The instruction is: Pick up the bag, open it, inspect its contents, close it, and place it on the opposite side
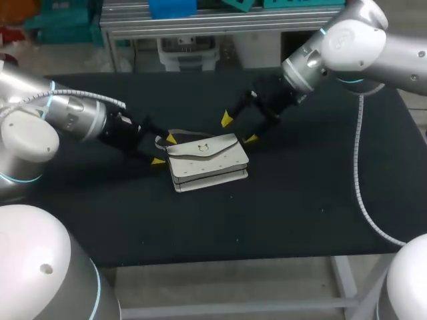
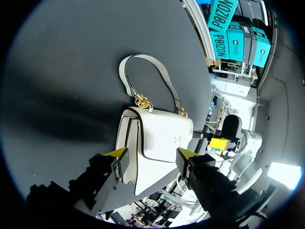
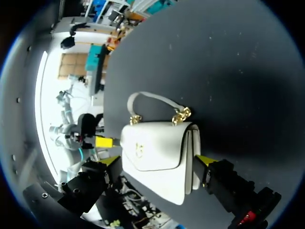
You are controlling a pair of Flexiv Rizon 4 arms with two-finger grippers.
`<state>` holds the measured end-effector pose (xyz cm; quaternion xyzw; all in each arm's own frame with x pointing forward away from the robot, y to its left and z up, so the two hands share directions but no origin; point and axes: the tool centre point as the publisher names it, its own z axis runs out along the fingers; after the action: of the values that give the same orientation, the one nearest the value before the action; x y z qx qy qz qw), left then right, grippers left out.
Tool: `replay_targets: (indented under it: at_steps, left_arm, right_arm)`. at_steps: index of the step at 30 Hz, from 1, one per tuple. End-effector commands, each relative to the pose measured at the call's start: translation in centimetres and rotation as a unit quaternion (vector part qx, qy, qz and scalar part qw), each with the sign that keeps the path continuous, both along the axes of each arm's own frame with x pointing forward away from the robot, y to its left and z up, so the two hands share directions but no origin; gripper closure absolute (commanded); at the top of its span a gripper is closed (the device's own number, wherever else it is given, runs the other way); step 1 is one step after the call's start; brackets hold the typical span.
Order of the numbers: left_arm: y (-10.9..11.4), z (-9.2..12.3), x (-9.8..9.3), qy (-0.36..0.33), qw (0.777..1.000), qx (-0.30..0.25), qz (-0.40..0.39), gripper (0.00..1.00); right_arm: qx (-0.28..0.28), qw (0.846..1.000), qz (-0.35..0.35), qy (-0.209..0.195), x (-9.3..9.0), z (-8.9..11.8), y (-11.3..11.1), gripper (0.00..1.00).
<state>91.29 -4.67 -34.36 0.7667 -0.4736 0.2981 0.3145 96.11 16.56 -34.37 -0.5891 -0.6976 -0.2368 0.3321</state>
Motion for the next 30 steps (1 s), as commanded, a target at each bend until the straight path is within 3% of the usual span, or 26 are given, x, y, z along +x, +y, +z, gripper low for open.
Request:
replay_targets:
  at_steps: [1, 3, 5, 12, 16, 18, 22, 23, 24, 26, 30]
  left_arm:
    - [0.1, -0.5, 0.1, 0.000, 1.000, -0.009, -0.003, 0.39]
    - [0.1, -0.7, 0.1, -0.001, 1.000, -0.013, -0.004, 0.44]
    - [0.0, -0.8, 0.1, -0.001, 1.000, -0.017, -0.008, 0.51]
    - [-0.2, -1.3, 0.3, 0.003, 0.999, -0.029, -0.016, 0.51]
    - [-0.5, -1.6, 0.4, 0.007, 0.999, -0.038, -0.022, 0.53]
    - [-0.6, -1.6, 0.5, 0.009, 0.999, -0.039, -0.024, 0.55]
    - [-1.1, -2.1, 0.7, 0.015, 0.998, -0.048, -0.033, 0.59]
    - [-1.2, -2.2, 0.8, 0.016, 0.998, -0.049, -0.035, 0.66]
    - [-1.3, -2.4, 0.8, 0.017, 0.998, -0.049, -0.036, 0.73]
    - [-1.4, -2.9, 0.9, 0.022, 0.998, -0.049, -0.037, 1.00]
    - [-1.2, -3.4, 0.6, 0.023, 0.998, -0.051, -0.040, 1.00]
  right_arm:
    - [0.003, 1.000, -0.015, 0.003, -0.4, -0.8, 0.1, 0.00]
    - [0.012, 1.000, -0.022, 0.009, -0.5, -1.1, 0.1, 0.00]
    - [0.019, 0.999, -0.025, 0.015, -0.5, -1.5, 0.1, 0.06]
    - [0.036, 0.999, -0.025, 0.024, -0.8, -2.2, 0.9, 0.09]
    - [0.053, 0.998, -0.021, 0.027, -0.9, -2.5, 1.5, 0.34]
    - [0.056, 0.998, -0.019, 0.027, -1.0, -2.5, 1.8, 0.55]
    - [0.061, 0.998, -0.014, 0.031, -1.2, -3.0, 2.0, 0.74]
    - [0.062, 0.997, -0.014, 0.034, -1.3, -3.2, 2.0, 0.91]
    - [0.062, 0.997, -0.014, 0.036, -1.4, -3.4, 2.0, 1.00]
    - [0.062, 0.997, -0.015, 0.040, -1.5, -3.8, 2.0, 1.00]
    - [0.062, 0.997, -0.019, 0.041, -1.7, -4.1, 1.6, 1.00]
